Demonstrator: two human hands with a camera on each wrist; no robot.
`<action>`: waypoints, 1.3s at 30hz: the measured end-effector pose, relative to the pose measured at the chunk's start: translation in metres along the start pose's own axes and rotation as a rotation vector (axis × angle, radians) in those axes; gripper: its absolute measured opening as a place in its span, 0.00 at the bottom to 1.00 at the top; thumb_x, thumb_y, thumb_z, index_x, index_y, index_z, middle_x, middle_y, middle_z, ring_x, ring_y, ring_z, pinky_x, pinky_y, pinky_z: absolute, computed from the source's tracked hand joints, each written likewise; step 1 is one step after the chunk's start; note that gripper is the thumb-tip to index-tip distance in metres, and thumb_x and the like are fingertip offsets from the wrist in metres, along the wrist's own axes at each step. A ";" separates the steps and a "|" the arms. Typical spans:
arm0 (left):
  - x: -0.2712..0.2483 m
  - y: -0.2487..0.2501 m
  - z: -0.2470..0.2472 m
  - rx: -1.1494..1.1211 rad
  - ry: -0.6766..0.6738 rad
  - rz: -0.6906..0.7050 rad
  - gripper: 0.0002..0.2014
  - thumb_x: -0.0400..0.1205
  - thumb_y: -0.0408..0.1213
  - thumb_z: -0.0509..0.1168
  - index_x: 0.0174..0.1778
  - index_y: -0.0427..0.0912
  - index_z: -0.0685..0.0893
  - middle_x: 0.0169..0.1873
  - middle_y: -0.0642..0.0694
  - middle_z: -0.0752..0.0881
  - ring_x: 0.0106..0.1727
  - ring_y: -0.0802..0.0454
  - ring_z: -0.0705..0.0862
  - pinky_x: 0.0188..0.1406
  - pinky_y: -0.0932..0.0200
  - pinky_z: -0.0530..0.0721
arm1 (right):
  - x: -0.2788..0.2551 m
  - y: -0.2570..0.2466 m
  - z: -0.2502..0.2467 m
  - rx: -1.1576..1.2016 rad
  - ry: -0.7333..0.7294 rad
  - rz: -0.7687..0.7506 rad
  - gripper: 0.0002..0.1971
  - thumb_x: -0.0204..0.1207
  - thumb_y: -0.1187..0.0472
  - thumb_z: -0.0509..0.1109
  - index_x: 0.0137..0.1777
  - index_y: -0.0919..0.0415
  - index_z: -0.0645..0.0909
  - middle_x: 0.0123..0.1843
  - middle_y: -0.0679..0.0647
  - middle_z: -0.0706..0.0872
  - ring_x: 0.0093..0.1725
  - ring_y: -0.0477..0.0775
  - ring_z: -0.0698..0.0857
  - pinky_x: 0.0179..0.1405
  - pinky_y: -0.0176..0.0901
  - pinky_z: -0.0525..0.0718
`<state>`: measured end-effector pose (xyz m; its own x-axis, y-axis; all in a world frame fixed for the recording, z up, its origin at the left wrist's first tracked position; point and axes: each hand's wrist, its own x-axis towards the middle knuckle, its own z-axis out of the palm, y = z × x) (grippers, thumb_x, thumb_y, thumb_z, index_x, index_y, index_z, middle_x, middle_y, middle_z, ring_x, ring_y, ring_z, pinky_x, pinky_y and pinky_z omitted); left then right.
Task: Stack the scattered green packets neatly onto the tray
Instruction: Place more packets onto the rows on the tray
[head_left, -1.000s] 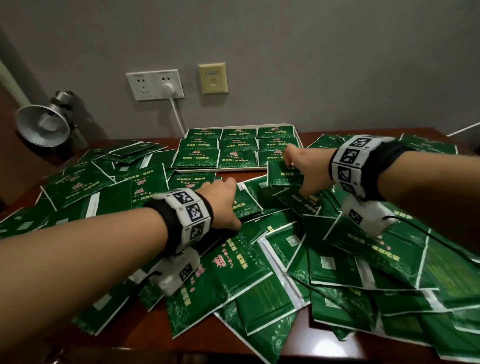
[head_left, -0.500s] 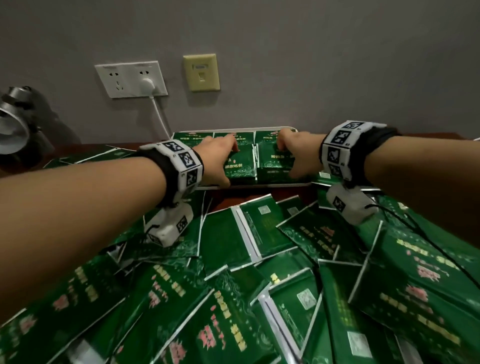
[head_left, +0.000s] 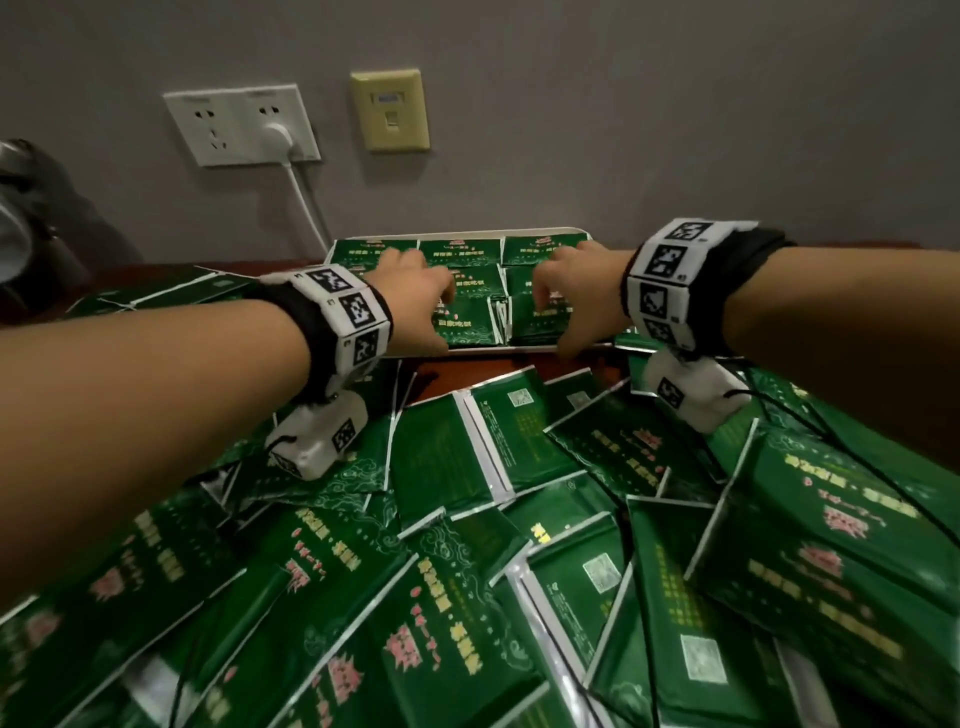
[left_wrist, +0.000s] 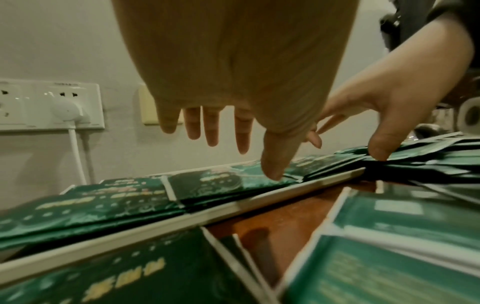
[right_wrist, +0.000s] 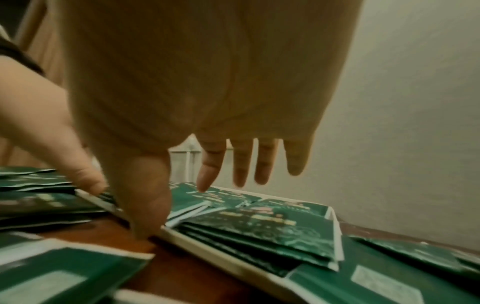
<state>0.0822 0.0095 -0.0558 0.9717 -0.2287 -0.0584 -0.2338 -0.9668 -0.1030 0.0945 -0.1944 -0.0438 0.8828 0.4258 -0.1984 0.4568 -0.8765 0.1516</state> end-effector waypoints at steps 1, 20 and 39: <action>-0.010 0.004 -0.005 -0.001 0.015 0.005 0.23 0.74 0.48 0.73 0.64 0.51 0.77 0.64 0.42 0.73 0.68 0.42 0.69 0.65 0.45 0.76 | -0.011 -0.006 -0.002 0.030 -0.025 -0.045 0.25 0.66 0.45 0.79 0.60 0.49 0.75 0.60 0.52 0.79 0.55 0.54 0.78 0.46 0.43 0.79; -0.094 0.101 0.014 0.092 -0.052 0.160 0.16 0.80 0.51 0.65 0.48 0.39 0.81 0.39 0.43 0.81 0.46 0.39 0.86 0.35 0.56 0.78 | -0.100 -0.030 -0.010 0.098 0.175 -0.069 0.12 0.71 0.48 0.78 0.48 0.51 0.82 0.41 0.47 0.82 0.45 0.54 0.83 0.41 0.41 0.77; -0.141 0.058 -0.033 -0.510 0.474 -0.104 0.16 0.76 0.26 0.66 0.57 0.43 0.89 0.53 0.40 0.89 0.58 0.41 0.85 0.58 0.54 0.82 | -0.155 -0.028 -0.049 0.626 0.696 0.033 0.09 0.76 0.51 0.70 0.48 0.55 0.78 0.47 0.51 0.83 0.42 0.52 0.81 0.40 0.45 0.82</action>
<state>-0.0674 -0.0182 -0.0211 0.9250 -0.0450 0.3774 -0.2069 -0.8926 0.4006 -0.0502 -0.2248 0.0301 0.8532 0.2601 0.4520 0.4675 -0.7657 -0.4418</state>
